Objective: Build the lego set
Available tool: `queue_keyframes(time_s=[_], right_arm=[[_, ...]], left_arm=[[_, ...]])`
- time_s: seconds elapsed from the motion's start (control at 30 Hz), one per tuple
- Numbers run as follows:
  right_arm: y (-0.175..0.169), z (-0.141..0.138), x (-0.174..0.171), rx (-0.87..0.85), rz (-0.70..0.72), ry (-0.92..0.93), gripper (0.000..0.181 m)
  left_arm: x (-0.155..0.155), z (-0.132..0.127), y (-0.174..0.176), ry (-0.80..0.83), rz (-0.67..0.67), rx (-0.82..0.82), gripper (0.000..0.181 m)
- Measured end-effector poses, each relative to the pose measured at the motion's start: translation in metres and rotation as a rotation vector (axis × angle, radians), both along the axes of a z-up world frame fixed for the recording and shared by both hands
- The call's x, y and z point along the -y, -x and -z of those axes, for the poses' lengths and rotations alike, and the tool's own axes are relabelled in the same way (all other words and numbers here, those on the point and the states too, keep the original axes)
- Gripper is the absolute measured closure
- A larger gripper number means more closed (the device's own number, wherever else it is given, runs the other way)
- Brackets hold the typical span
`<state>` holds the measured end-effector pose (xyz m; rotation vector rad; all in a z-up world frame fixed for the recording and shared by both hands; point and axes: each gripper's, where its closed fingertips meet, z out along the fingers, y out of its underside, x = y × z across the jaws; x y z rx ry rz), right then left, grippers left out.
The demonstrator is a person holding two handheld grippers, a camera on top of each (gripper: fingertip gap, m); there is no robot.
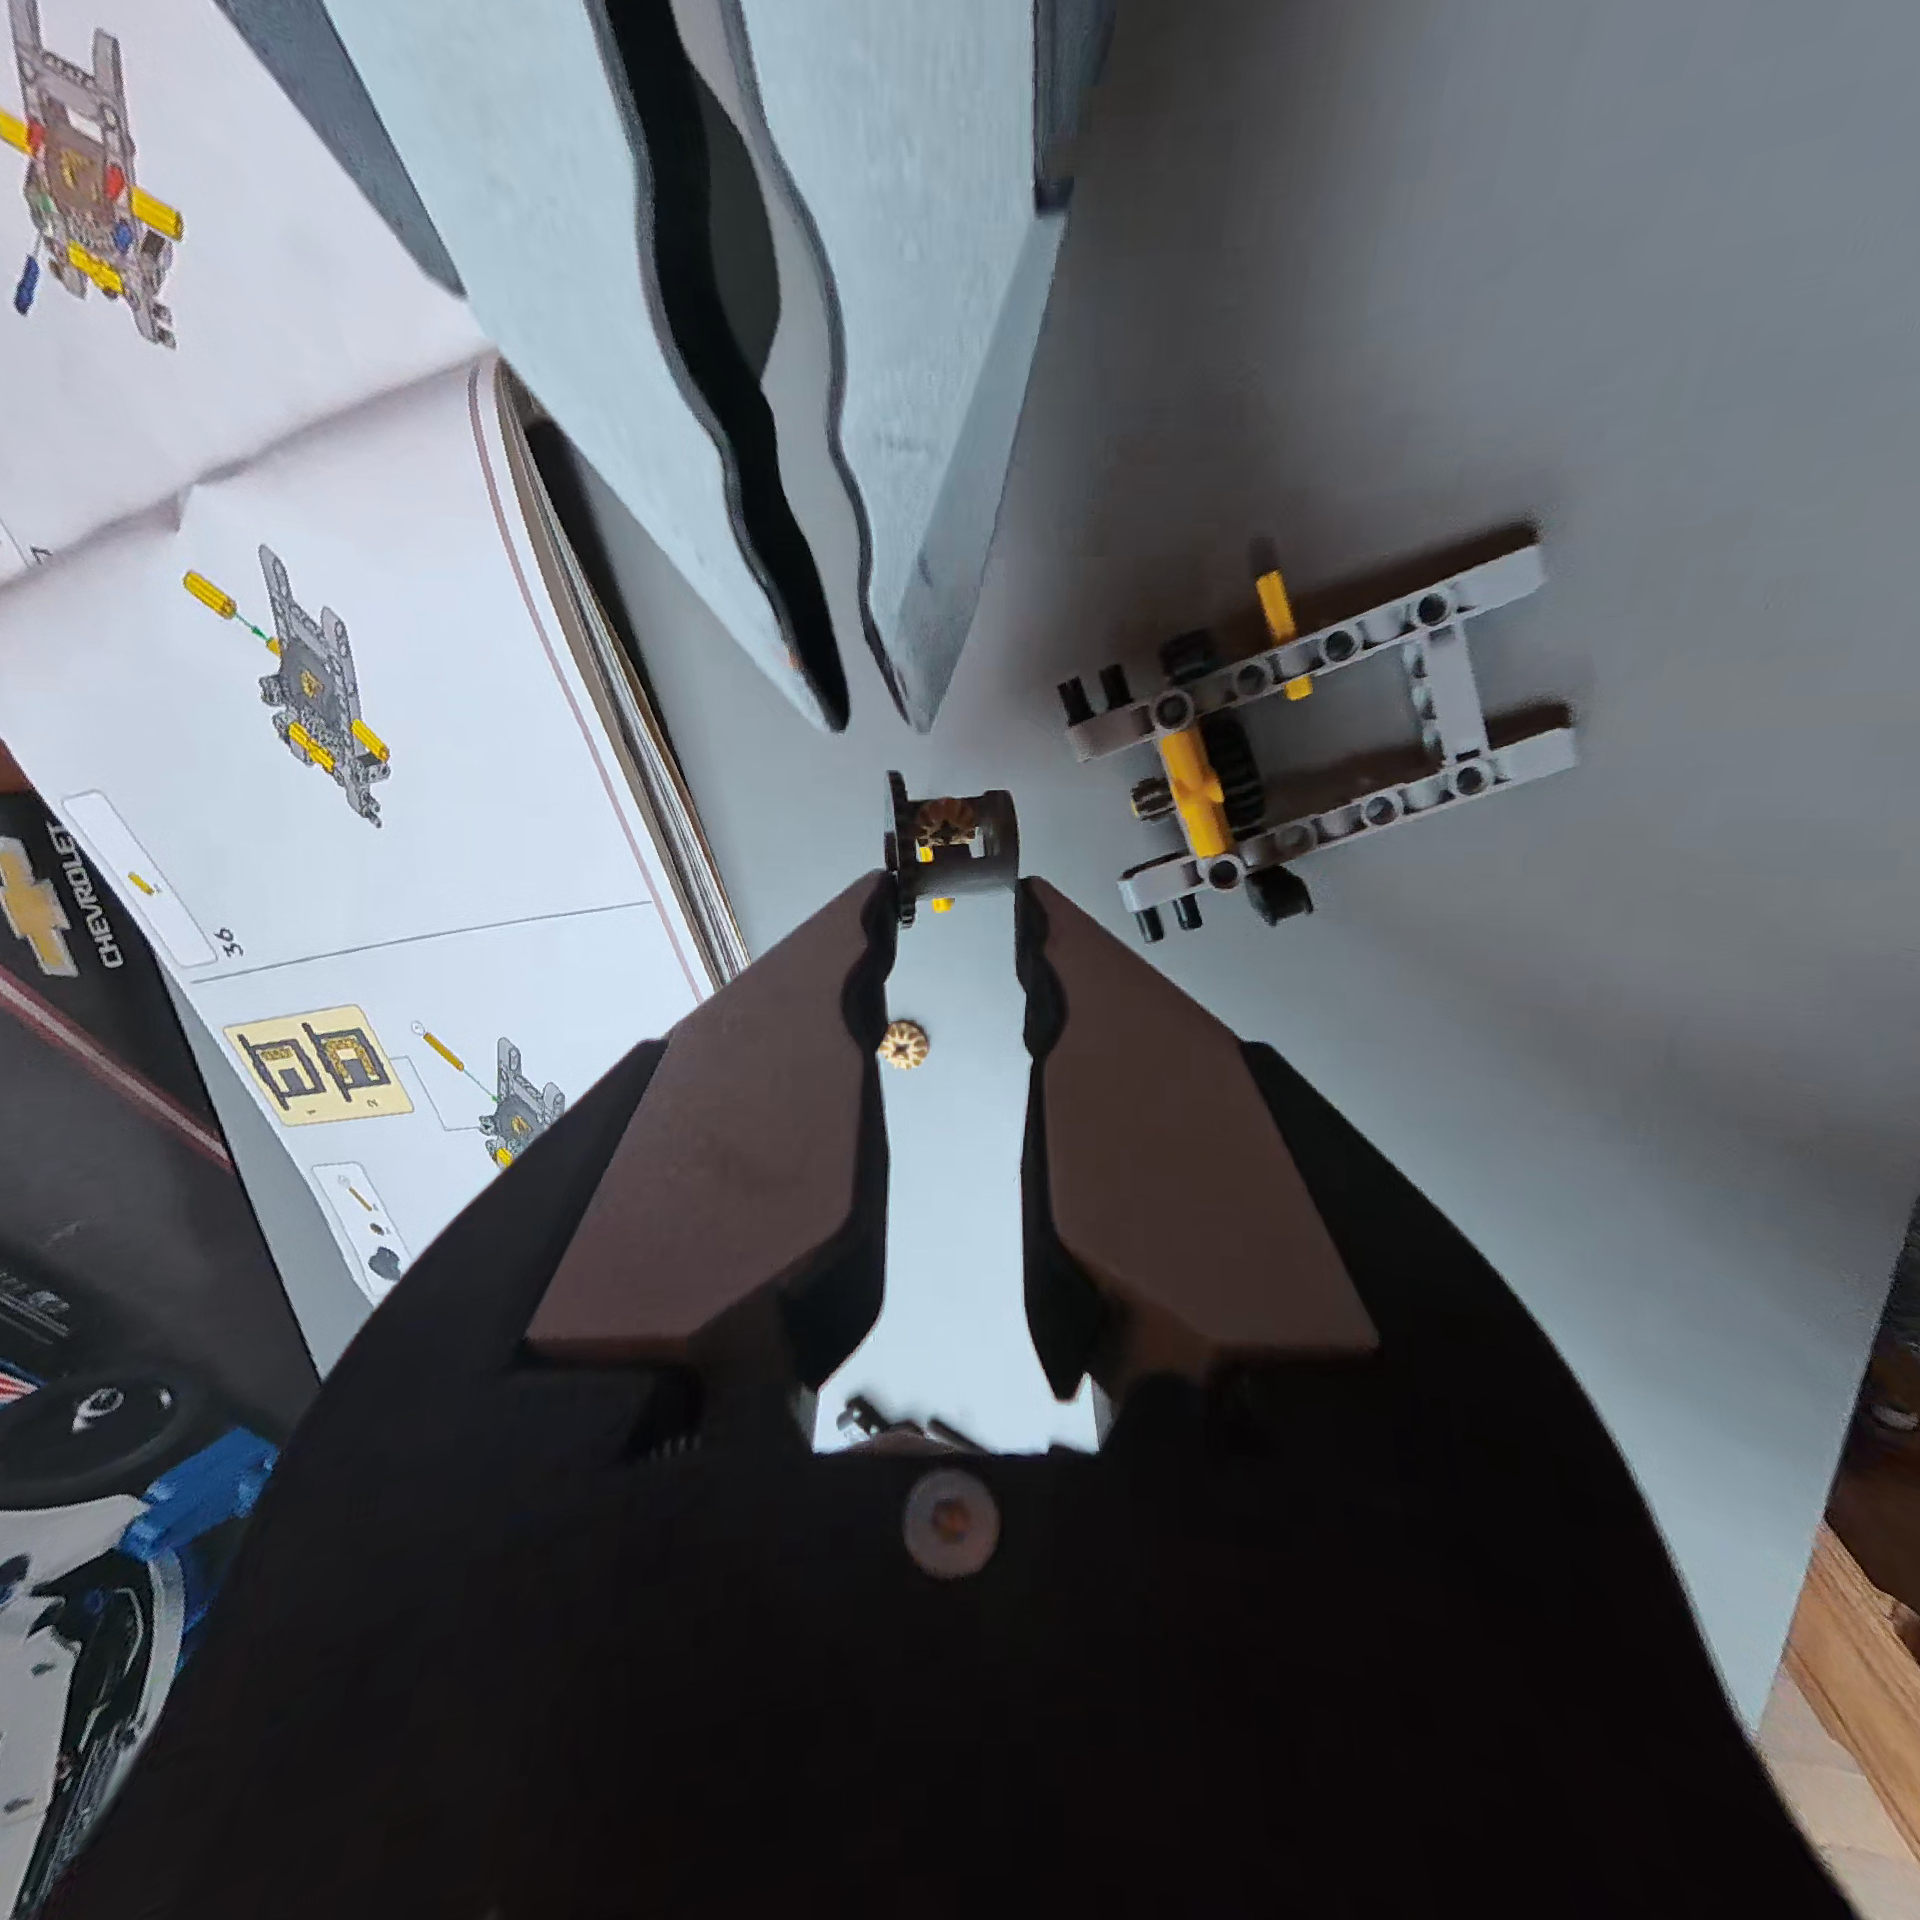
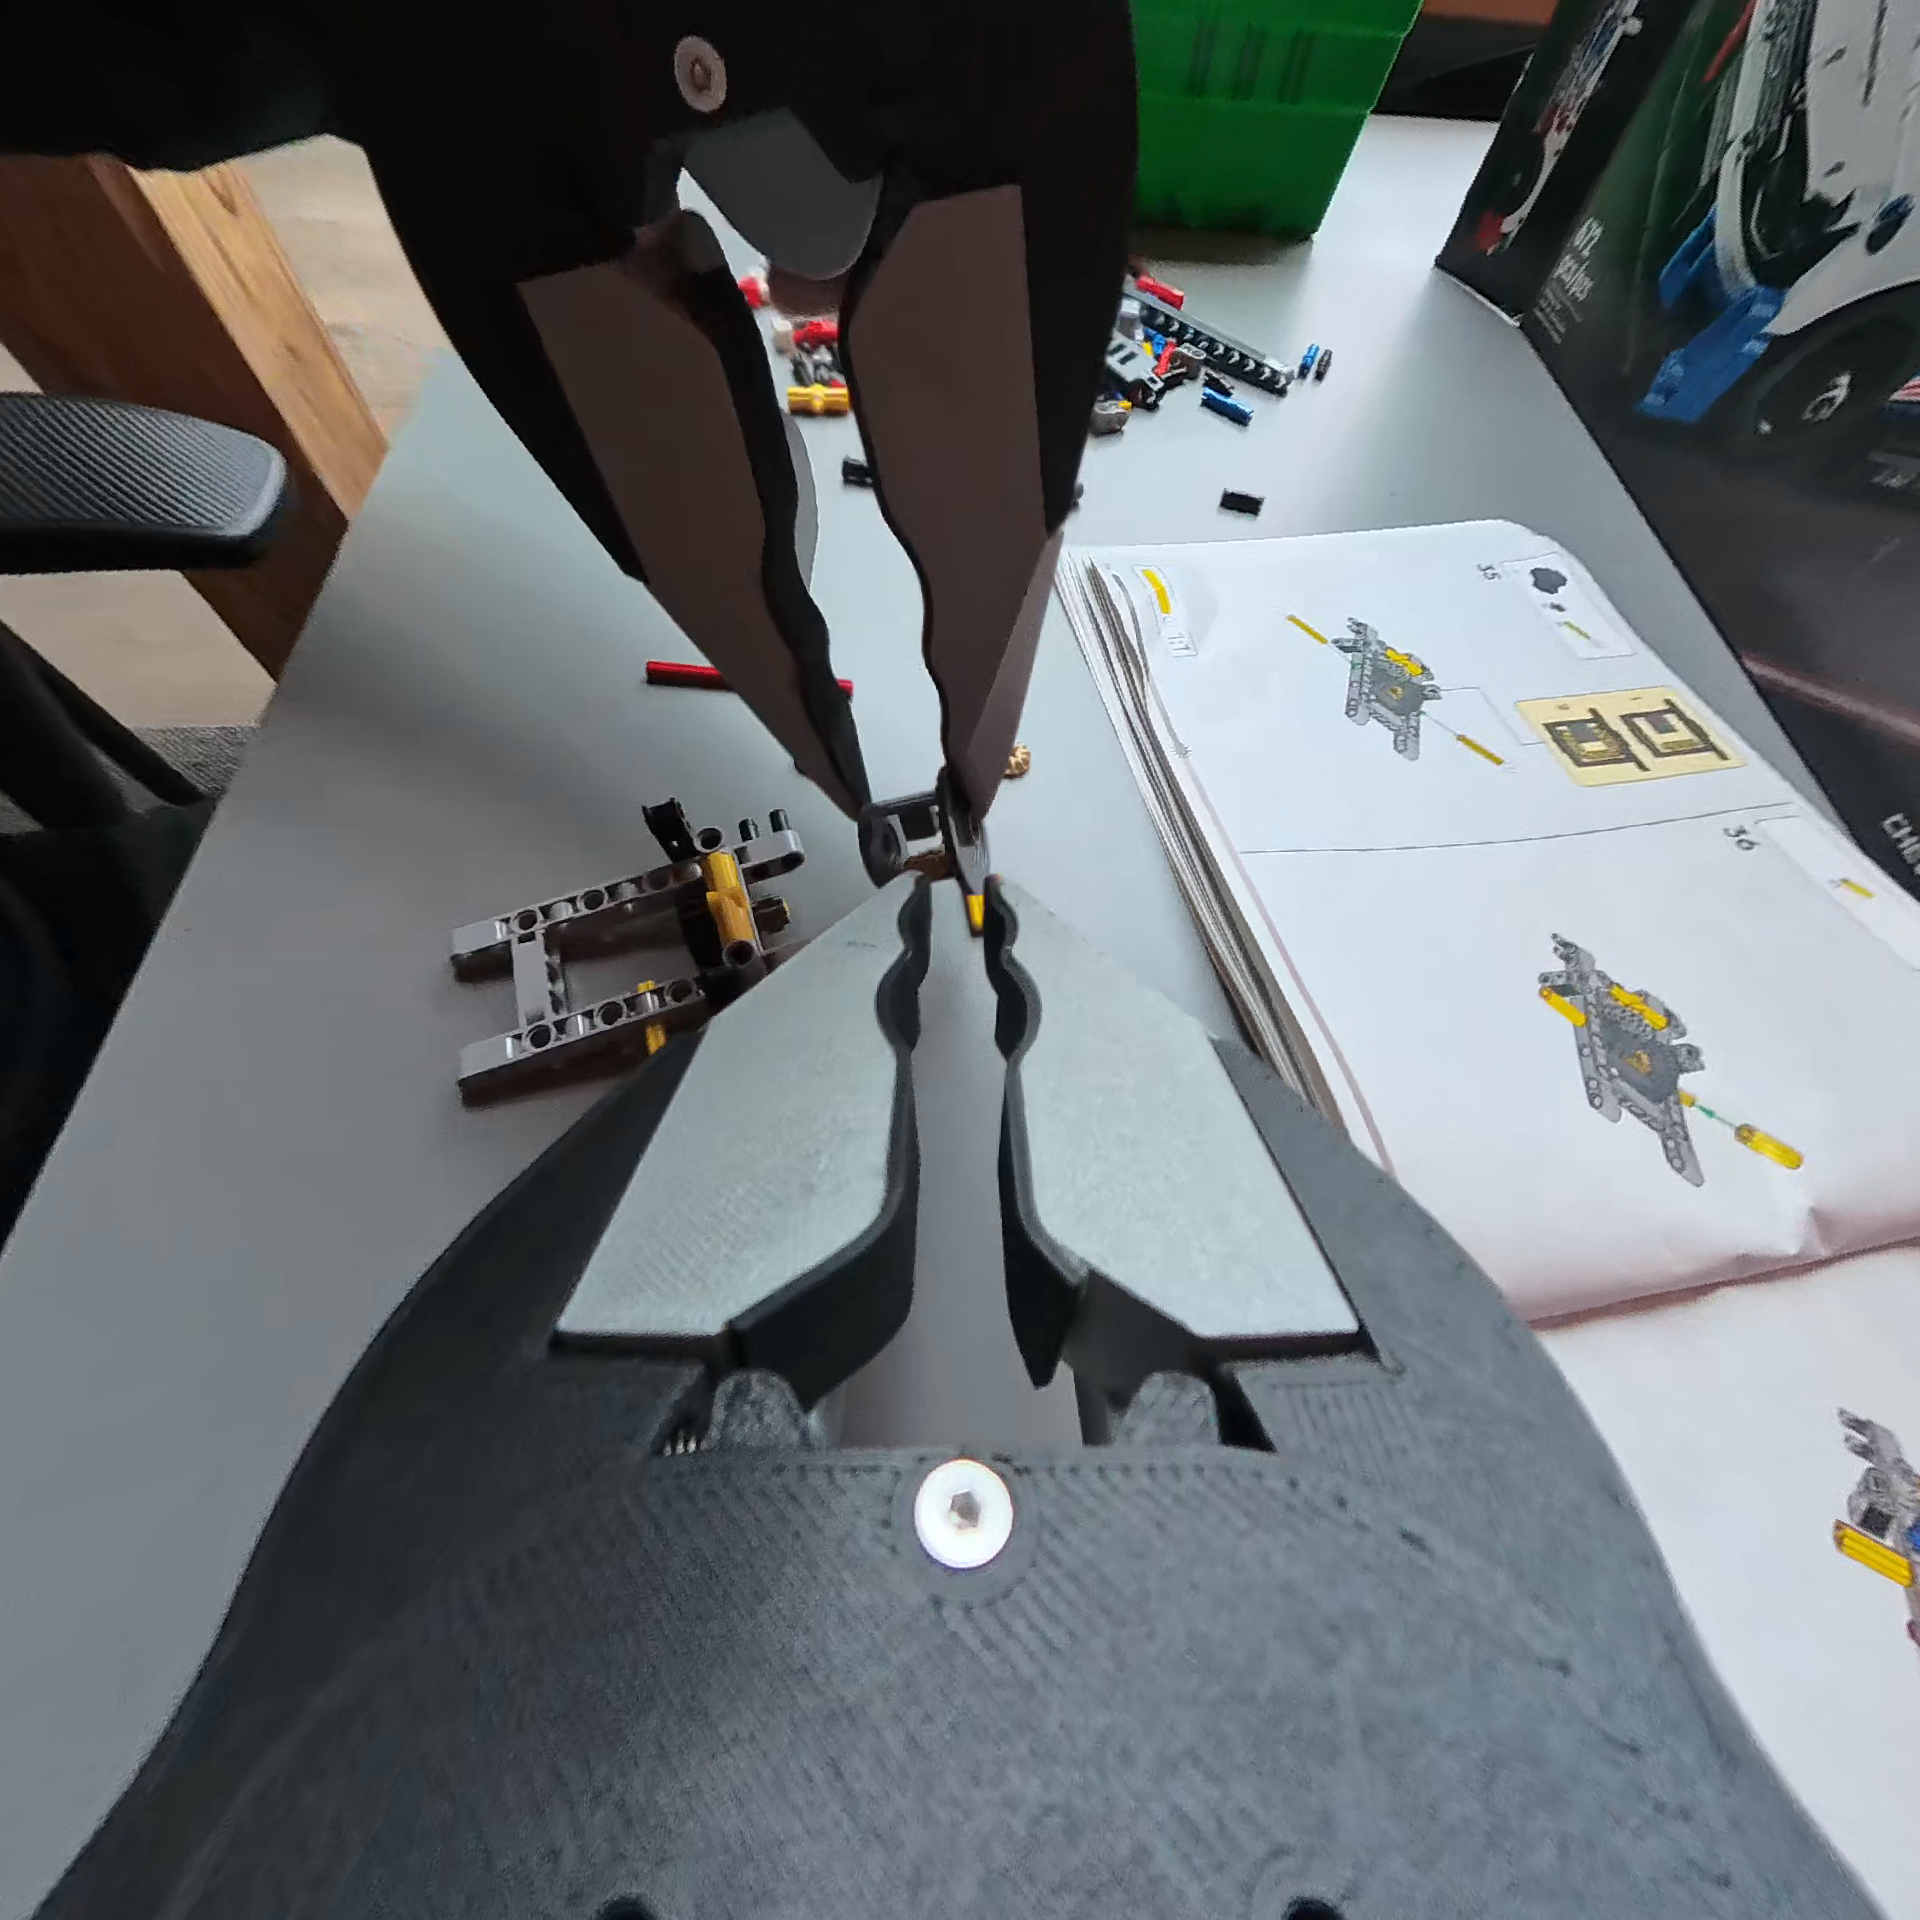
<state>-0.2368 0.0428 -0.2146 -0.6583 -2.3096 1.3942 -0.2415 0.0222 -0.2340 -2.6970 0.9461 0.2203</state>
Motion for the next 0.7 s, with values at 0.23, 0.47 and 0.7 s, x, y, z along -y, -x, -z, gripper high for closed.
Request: queue_keyframes(time_s=[0.23,0.47,0.7], right_arm=[[-0.001,0.003,0.009,-0.051,-0.015,-0.059,0.176],[-0.001,0.002,0.01,-0.075,0.001,-0.082,0.181],[0.001,-0.008,0.009,-0.039,0.053,0.019,0.181]], left_arm=[[-0.003,-0.003,-0.009,0.009,0.038,0.012,0.162],[-0.004,-0.006,-0.011,-0.002,0.028,0.018,0.161],[-0.005,-0.021,-0.01,-0.167,-0.148,0.086,0.157]])
